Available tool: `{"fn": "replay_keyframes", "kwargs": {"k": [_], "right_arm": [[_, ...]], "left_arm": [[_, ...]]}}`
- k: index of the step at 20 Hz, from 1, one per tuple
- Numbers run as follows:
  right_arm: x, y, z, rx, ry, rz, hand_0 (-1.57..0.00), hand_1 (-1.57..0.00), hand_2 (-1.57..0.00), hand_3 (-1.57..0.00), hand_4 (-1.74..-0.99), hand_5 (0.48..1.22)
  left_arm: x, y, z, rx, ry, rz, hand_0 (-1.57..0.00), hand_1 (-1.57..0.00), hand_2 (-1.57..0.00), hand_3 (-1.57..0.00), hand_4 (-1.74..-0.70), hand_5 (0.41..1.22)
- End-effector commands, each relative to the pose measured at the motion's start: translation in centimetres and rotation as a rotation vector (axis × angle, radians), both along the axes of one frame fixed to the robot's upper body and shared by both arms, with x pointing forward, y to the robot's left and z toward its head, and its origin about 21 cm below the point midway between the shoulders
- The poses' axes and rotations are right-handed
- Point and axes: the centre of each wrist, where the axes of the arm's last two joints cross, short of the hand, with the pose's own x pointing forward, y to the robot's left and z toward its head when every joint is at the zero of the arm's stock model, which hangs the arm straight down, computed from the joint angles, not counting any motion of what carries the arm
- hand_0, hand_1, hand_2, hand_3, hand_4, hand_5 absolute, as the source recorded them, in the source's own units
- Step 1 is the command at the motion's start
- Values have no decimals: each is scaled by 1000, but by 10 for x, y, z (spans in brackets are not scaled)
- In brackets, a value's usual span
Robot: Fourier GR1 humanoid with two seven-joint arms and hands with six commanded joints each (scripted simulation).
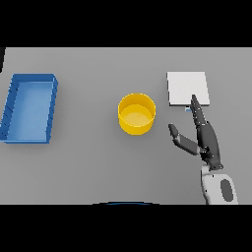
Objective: Pick up the red beaker and tilt it to pour out 1 green nut into yellow bowl. Pick up the yellow bowl and place it on the metallic measuring scale.
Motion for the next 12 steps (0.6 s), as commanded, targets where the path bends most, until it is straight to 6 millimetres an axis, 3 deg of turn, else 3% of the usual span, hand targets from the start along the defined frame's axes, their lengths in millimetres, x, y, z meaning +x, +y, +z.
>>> {"fn": "replay_keyframes", "kwargs": {"k": [1, 6, 12], "right_arm": [[-2, -2, -1, -6, 6, 2, 1, 1, 1, 1, -1125, 601], [1, -2, -4, -45, 18, 11, 1, 1, 1, 1, -1142, 628], [-1, -5, -3, -28, 15, 34, 1, 1, 1, 1, -1127, 664]], "left_arm": [[1, 20, -12, -87, -1, 46, -1571, -1571, -1571, -1545, -1739, 1221], [-2, 79, -91, -357, 5, 329, -1571, -1571, -1571, -1562, -1740, 1221], [-19, 113, -164, -641, 36, 543, -1571, -1571, -1571, -1569, -1741, 1221]]}}
